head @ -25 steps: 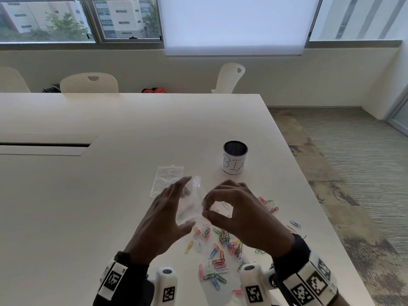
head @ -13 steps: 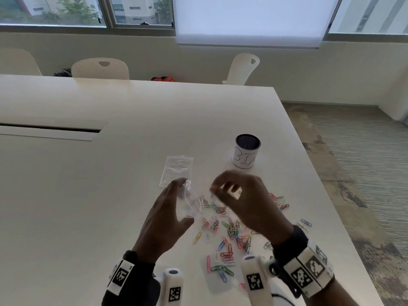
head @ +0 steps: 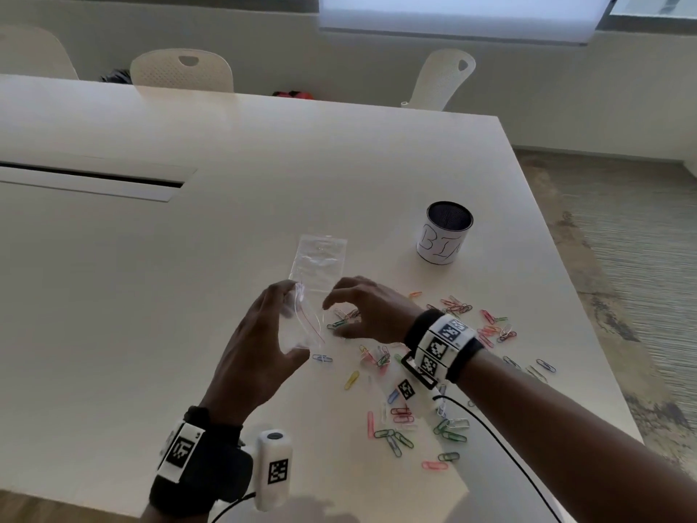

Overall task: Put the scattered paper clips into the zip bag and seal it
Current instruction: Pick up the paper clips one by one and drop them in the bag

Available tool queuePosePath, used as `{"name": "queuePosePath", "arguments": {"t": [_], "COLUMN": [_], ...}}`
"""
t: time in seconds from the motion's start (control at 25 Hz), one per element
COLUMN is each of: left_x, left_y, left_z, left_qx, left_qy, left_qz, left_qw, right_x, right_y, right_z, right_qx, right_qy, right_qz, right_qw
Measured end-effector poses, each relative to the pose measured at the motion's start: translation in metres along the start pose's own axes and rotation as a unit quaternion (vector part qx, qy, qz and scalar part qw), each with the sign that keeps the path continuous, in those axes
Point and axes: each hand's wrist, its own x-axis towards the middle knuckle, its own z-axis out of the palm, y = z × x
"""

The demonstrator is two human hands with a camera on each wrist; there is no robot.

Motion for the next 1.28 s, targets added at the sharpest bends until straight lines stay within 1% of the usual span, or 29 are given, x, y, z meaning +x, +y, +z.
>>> {"name": "queuePosePath", "arguments": {"t": [0.12, 0.24, 0.36, 0.52, 0.6, 0.72, 0.8, 0.92, 1.04, 1.16, 1.2, 1.28], "left_x": [0.002, 0.005, 0.008, 0.010, 0.011, 0.011, 0.010, 0.010, 0.009, 0.008, 0.008, 0.007], "left_y": [0.000, 0.000, 0.000, 0.004, 0.006, 0.008, 0.009, 0.009, 0.011, 0.014, 0.016, 0.018], "left_z": [0.004, 0.009, 0.014, 0.019, 0.021, 0.023, 0.024, 0.024, 0.026, 0.029, 0.030, 0.032], "left_qx": [0.000, -0.003, -0.008, -0.012, -0.013, -0.013, -0.013, -0.010, -0.016, -0.022, -0.024, -0.025], "left_qy": [-0.002, 0.001, -0.001, -0.011, -0.017, -0.021, -0.020, -0.018, -0.019, -0.023, -0.025, -0.027], "left_qz": [0.001, 0.004, 0.004, 0.014, 0.015, 0.019, 0.019, 0.019, 0.016, 0.016, 0.016, 0.017], "left_qw": [1.000, 1.000, 1.000, 1.000, 1.000, 1.000, 1.000, 1.000, 1.000, 0.999, 0.999, 0.999], "right_x": [0.010, 0.007, 0.000, -0.011, -0.015, -0.024, -0.031, -0.040, -0.044, -0.043, -0.042, -0.043], "right_y": [0.003, 0.014, 0.026, 0.038, 0.039, 0.040, 0.041, 0.042, 0.039, 0.040, 0.042, 0.047], "right_z": [0.008, 0.011, 0.002, -0.011, -0.010, -0.004, 0.001, 0.007, 0.008, 0.009, 0.008, 0.002], "right_qx": [-0.049, -0.069, -0.067, -0.135, -0.151, -0.127, -0.114, -0.131, -0.158, -0.155, -0.134, -0.048], "right_qy": [-0.038, -0.044, -0.049, -0.087, -0.097, -0.058, -0.029, -0.004, 0.004, 0.021, 0.031, 0.057], "right_qz": [-0.030, -0.061, -0.048, -0.028, -0.027, -0.034, -0.059, -0.077, -0.056, -0.037, -0.024, 0.024], "right_qw": [0.998, 0.995, 0.995, 0.987, 0.983, 0.990, 0.991, 0.988, 0.986, 0.987, 0.990, 0.997]}}
